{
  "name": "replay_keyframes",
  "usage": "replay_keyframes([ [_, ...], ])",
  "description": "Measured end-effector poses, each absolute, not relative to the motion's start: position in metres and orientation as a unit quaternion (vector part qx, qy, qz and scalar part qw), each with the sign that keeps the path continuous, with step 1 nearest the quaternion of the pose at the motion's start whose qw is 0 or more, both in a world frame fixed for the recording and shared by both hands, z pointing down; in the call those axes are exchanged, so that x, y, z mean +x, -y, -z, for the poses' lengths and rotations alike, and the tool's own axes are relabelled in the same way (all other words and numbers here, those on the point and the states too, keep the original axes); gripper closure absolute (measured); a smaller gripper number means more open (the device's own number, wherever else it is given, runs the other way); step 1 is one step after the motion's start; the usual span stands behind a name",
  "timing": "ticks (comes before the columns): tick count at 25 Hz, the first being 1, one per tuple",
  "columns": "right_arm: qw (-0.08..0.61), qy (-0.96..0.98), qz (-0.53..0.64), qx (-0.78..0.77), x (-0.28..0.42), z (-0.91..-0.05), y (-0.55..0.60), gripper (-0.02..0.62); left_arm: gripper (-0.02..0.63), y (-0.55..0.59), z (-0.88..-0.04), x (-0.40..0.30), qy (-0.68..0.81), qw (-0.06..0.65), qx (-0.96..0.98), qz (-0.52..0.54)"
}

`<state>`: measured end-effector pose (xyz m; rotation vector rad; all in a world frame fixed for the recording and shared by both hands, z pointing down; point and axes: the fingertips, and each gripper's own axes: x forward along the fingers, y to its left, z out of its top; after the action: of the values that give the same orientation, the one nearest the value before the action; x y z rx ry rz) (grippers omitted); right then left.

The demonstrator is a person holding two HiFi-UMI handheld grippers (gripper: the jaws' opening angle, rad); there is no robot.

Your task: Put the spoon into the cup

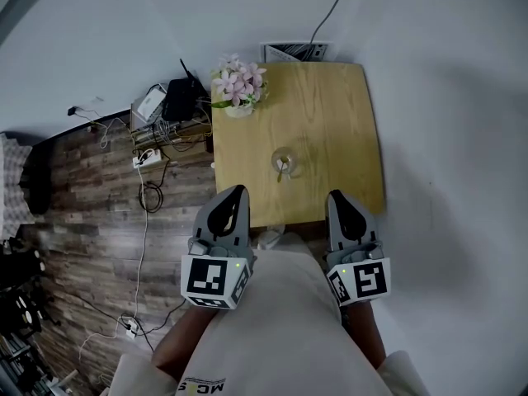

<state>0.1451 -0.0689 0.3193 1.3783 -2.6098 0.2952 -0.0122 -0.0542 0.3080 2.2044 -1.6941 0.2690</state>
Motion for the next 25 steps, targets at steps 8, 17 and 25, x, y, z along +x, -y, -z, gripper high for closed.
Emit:
replay_keyframes([
  [8,0.093,0.881,-0.091,0.454,0.139,-0.316,0.071,0.56,0.595,0.044,-0.308,-0.017,0.59,0.164,0.785,-0.098],
  [17,0.107,0.882,-0.108,0.446,0.133,-0.326,0.069,0.56,0.595,0.041,-0.319,-0.022,0.593,0.179,0.778,-0.102],
  [25,0.122,0.881,-0.111,0.444,0.127,-0.327,0.067,0.56,0.595,0.037,-0.322,-0.019,0.586,0.191,0.781,-0.103],
])
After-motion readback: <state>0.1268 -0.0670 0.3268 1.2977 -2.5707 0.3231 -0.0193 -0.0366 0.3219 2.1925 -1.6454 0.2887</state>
